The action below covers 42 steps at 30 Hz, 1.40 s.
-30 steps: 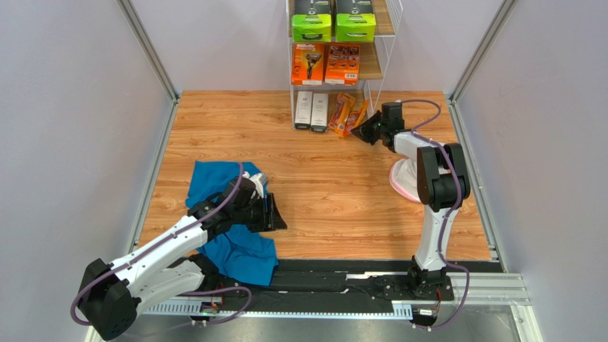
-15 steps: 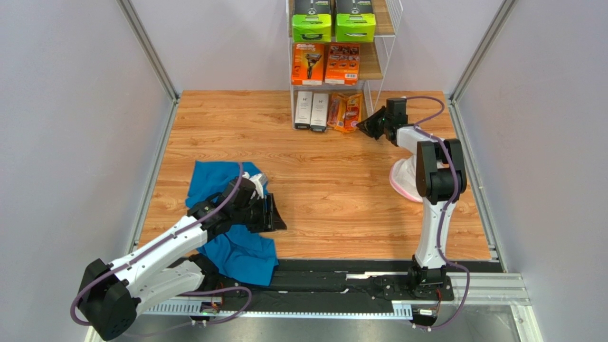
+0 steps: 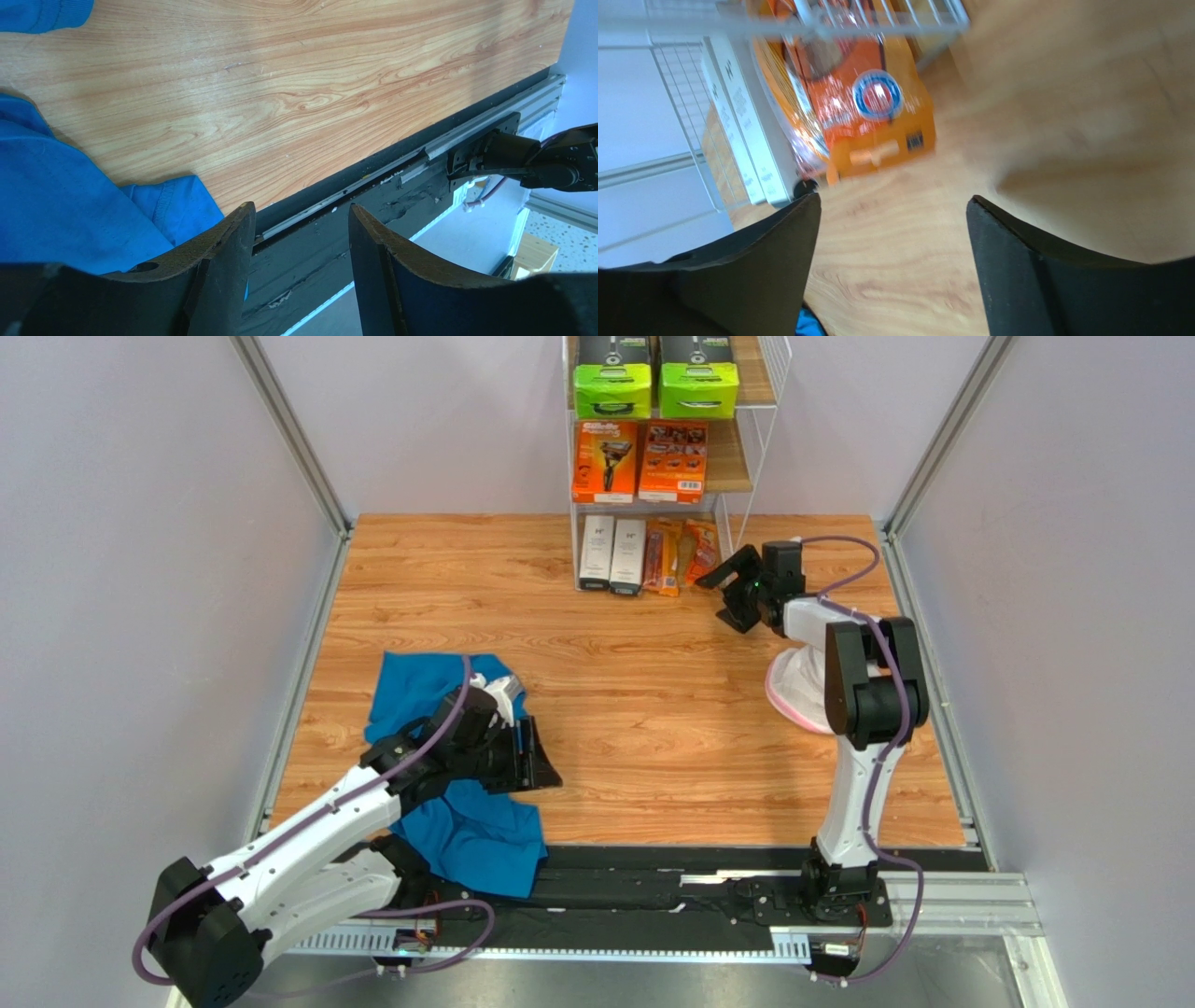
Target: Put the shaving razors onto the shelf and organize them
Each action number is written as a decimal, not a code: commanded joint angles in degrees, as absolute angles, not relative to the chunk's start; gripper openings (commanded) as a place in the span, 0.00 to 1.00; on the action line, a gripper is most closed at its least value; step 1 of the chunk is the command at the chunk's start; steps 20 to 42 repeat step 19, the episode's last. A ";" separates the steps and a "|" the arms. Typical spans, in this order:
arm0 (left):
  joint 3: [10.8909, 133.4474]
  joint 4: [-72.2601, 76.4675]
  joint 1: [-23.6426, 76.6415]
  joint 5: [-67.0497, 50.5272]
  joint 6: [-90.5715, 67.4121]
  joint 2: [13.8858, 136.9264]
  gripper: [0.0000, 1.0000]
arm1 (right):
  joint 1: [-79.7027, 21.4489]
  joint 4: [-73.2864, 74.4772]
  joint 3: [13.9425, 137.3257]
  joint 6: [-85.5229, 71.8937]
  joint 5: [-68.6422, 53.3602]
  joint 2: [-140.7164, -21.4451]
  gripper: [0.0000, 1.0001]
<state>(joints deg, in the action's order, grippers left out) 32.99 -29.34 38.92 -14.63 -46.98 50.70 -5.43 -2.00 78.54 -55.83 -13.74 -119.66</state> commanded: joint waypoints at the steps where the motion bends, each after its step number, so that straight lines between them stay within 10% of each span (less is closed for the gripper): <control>1: 34.89 -31.11 39.02 -13.36 -44.74 48.96 0.61 | -5.71 -3.25 72.08 -51.77 -11.43 -109.26 0.83; 16: 54.30 -40.87 39.02 -4.04 -33.93 46.67 0.73 | -9.75 11.39 46.23 -40.62 -2.03 -57.98 1.00; 19: 56.76 -40.43 39.02 -3.96 -32.34 46.06 0.92 | -10.11 18.25 47.02 -36.75 2.09 -49.52 1.00; 42: 56.76 -40.43 39.02 -3.96 -32.34 46.06 0.92 | -10.11 18.25 47.02 -36.75 2.09 -49.52 1.00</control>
